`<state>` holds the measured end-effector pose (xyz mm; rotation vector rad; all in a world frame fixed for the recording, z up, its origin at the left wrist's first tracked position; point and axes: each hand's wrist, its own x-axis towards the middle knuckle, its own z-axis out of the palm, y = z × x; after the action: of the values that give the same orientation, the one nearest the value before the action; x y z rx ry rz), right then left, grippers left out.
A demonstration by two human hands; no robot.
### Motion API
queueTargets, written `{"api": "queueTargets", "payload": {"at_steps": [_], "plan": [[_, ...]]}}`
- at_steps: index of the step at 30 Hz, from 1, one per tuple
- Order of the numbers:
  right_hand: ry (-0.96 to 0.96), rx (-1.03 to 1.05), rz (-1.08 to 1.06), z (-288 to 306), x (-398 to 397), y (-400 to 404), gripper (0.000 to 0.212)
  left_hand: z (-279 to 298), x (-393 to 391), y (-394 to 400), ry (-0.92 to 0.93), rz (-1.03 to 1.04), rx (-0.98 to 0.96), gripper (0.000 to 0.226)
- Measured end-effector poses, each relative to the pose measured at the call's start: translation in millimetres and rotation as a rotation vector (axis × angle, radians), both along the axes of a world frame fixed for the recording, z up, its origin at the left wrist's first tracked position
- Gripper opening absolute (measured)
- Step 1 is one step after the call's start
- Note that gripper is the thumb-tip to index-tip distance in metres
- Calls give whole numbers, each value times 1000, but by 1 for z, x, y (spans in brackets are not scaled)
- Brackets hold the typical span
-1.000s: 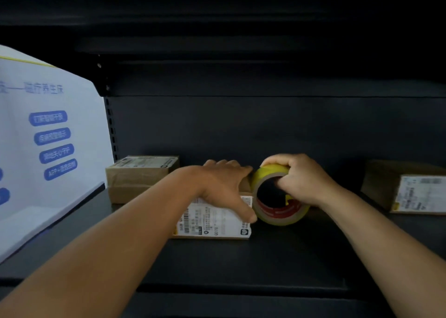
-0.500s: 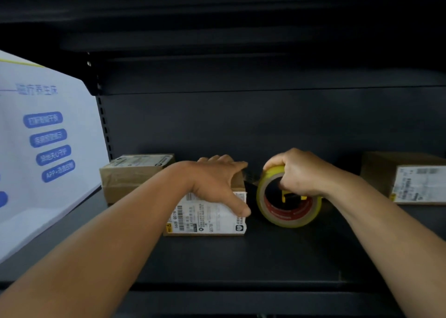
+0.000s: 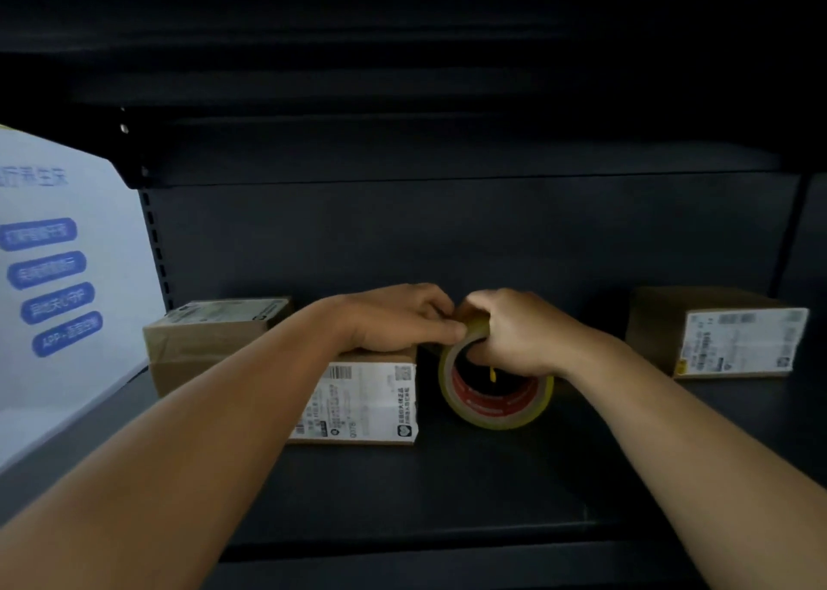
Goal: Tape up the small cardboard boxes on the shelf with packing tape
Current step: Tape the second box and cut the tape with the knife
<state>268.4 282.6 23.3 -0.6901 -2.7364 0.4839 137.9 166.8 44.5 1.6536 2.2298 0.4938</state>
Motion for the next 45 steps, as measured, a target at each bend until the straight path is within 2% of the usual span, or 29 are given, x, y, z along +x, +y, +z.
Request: {"api": "queueTargets", "payload": {"at_steps": [2, 4, 6, 9, 12, 16, 20, 22, 24, 27, 30, 33, 36, 40, 45], "plan": [[93, -137, 8, -4, 6, 5, 35, -3, -1, 2, -14, 7, 17, 44], [159, -201, 18, -9, 12, 10, 28, -4, -1, 2, -22, 21, 22, 42], [167, -132, 8, -13, 14, 12, 23, -4, -1, 2, -37, 25, 23, 37], [90, -1, -17, -9, 11, 12, 28, -6, 0, 2, -58, 22, 18, 25], [66, -1, -5, -7, 9, 13, 26, -5, -1, 1, -119, 17, 32, 22], [114, -261, 92, -7, 24, 22, 36, -6, -6, 2, -184, 6, 61, 26], [368, -470, 2, -8, 39, 42, 38, -5, -8, 1, -264, 1, 113, 26], [344, -431, -81, -13, 38, 52, 33, -5, -7, 0, -287, 16, 147, 24], [204, -340, -106, -22, 35, 60, 33, -5, -6, 0, -282, 31, 162, 23], [-68, -276, -99, -32, 31, 68, 45, -5, -4, 0, -258, 51, 145, 24], [-248, -165, -92, -42, 28, 72, 19, -5, -3, 0, -259, 57, 148, 25], [-259, -35, -124, -41, 28, 70, 12, -5, -3, 1, -270, 75, 171, 27], [-258, 89, -161, -41, 28, 70, 17, -5, -2, 1, -282, 93, 190, 30], [-37, 126, -240, -32, 30, 75, 8, -5, -2, 1, -314, 108, 214, 31], [144, 86, -227, 2, 37, 47, 27, -4, -2, 0, -351, 120, 230, 31]]}}
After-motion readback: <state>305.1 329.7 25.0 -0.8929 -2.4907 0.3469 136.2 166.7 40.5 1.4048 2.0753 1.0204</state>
